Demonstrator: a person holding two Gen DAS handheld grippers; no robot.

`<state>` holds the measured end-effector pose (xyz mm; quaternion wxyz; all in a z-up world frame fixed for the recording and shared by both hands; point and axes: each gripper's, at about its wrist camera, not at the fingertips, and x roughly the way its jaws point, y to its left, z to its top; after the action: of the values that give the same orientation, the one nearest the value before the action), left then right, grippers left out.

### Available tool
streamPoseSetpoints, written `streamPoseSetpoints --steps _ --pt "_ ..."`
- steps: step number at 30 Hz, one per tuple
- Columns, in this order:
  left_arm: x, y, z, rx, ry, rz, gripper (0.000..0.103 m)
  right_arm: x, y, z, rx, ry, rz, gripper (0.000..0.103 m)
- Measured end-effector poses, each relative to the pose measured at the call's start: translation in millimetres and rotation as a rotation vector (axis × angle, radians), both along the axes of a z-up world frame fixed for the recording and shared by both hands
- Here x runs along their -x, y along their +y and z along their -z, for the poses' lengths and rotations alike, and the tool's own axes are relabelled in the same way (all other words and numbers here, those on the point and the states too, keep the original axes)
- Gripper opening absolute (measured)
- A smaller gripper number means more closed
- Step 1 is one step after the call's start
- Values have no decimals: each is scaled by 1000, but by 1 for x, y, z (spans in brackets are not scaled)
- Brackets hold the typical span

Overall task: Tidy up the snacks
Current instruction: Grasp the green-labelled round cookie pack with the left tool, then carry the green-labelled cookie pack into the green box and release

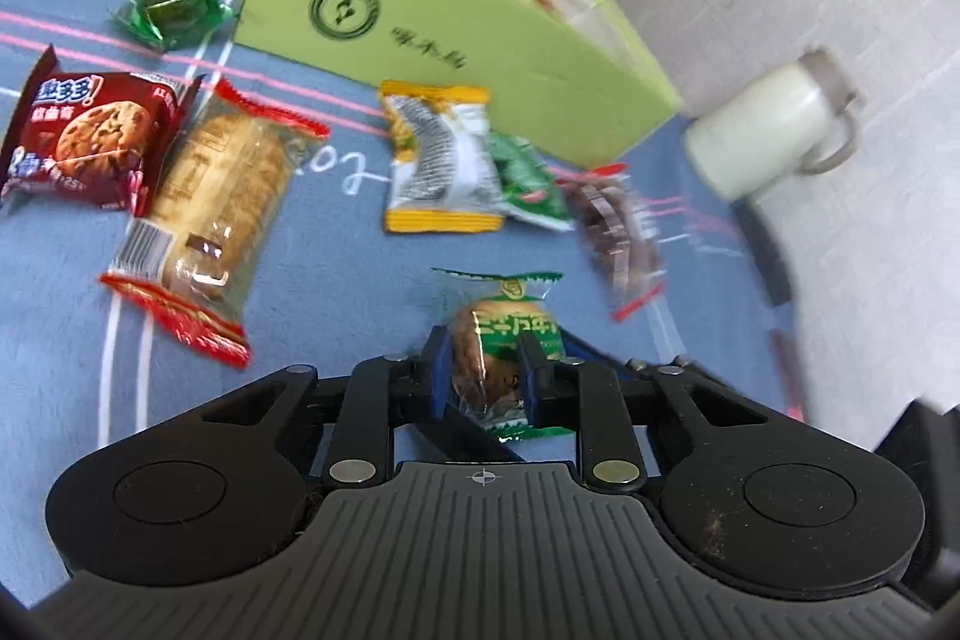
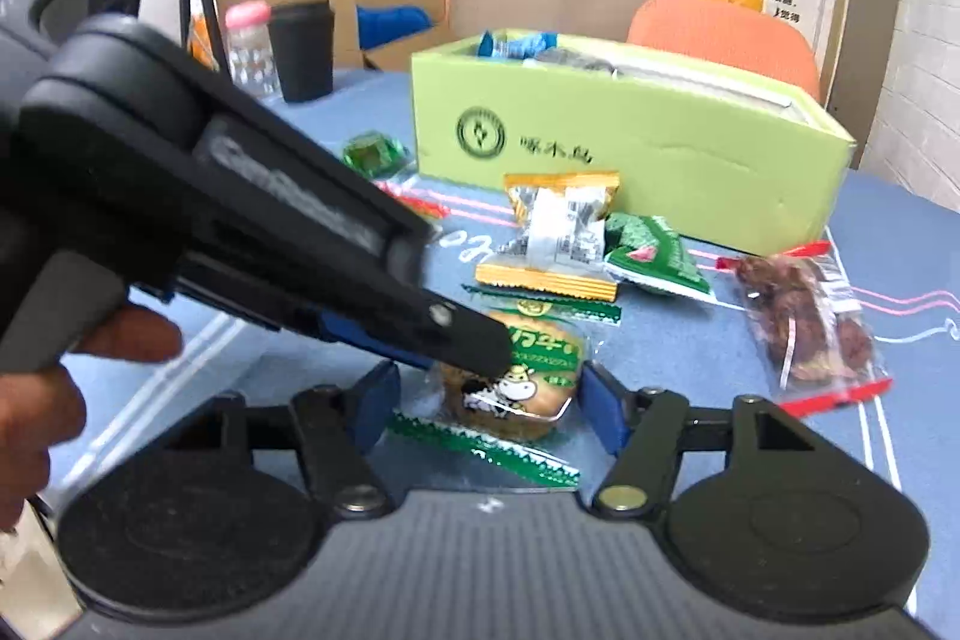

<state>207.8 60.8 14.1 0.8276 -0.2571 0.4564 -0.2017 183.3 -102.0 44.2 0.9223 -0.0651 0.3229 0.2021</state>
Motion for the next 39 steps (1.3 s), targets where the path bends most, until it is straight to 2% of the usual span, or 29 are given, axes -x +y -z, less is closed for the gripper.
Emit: streamPoseSetpoints --steps 5,10,13,17,20,21,23,25,26,28,29,30,33,35,39 --pt "-14 -16 -43 -28 -117 16 0 -20 -8 -36 32 -111 17 66" --pt "-66 -28 -92 -58 -238 -1 2 -82 -15 -74 52 -221 6 66" --pt "-104 -35 -110 -74 -263 -15 4 -127 -19 -83 57 -235 2 66" --pt "-143 -44 -108 -136 -259 -33 10 -166 -19 -75 52 -199 -12 66" --pt "-166 -46 -96 -151 -230 -47 12 -186 -18 -63 45 -178 -22 68" --pt "-174 -45 -92 -148 -220 -51 15 -193 -20 -60 21 -165 -30 72" --pt "-186 -41 -84 -110 -213 -59 29 -200 -26 -57 -26 -151 -35 74" --pt "-192 -36 -81 -83 -204 -74 35 -195 -35 -63 -33 -163 -29 74" --pt "-188 -33 -82 -84 -204 -77 37 -185 -42 -68 -27 -187 -23 77" --pt "-173 -27 -85 -83 -250 -76 49 -155 -61 -78 -22 -252 10 91" --pt "-163 -26 -86 -85 -263 -76 51 -142 -71 -80 -21 -270 31 98" --pt "-153 -25 -85 -77 -270 -72 51 -127 -81 -80 -17 -273 48 98" --pt "-120 -31 -76 -24 -276 20 52 -90 -109 -59 -12 -215 121 100" --pt "-103 -44 -62 16 -243 84 52 -75 -120 -36 -20 -125 150 100" --pt "-98 -81 -22 57 -78 179 46 -62 -122 0 -5 -23 165 100"
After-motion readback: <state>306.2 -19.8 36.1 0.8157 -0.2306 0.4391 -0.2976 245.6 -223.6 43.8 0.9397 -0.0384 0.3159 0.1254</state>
